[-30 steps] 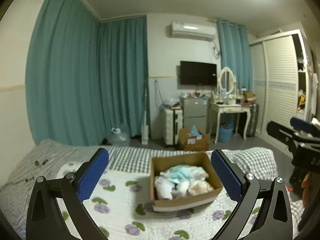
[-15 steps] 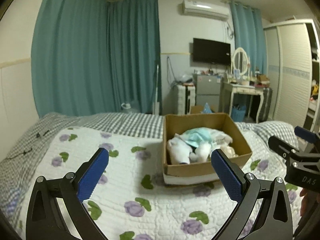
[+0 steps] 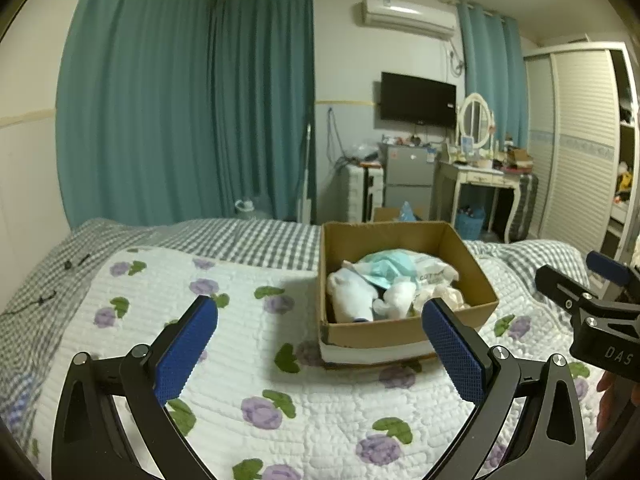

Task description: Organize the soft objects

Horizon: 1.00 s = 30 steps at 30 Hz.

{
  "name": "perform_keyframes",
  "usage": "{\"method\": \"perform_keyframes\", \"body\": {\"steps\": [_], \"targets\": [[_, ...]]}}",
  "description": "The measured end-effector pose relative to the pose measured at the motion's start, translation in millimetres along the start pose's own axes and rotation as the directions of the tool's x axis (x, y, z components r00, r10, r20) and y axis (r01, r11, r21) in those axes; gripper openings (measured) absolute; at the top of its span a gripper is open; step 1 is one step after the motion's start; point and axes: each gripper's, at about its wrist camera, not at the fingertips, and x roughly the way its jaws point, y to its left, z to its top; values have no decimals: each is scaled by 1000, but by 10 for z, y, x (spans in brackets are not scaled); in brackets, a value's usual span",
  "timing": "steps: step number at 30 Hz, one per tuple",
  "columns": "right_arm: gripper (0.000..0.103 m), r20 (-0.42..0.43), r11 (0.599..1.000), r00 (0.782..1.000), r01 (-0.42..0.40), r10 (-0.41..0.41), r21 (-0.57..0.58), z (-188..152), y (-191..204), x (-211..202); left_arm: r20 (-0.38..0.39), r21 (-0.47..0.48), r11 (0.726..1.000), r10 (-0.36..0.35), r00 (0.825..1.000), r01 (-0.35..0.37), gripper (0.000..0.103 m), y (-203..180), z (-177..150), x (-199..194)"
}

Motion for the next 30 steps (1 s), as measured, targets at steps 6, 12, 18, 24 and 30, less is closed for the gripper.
{"method": "perform_keyframes", "body": {"steps": [6, 12, 18, 24, 30], "targets": [[103, 4, 1000, 1000, 3, -3, 2, -6, 10, -5, -2, -9, 1000, -14, 1000, 14, 103, 21, 2, 13], [103, 5, 1000, 1000, 2, -2, 4, -9, 0, -8, -3, -8, 1000, -14, 1000, 14, 103, 14, -5, 8], [103, -3, 1000, 1000, 2, -2, 6, -21, -3, 9, -5, -2, 1000, -29, 1000, 29, 103, -1, -17, 3], [103, -4, 1000, 1000, 8, -8, -2, -27, 22, 14, -1, -2, 1000, -21, 1000, 21, 103, 4, -20, 0], [103, -4, 1000, 1000, 11, -11, 1, -26, 14, 11, 2, -3, 1000, -23, 1000, 23, 103, 14, -22, -5]]}}
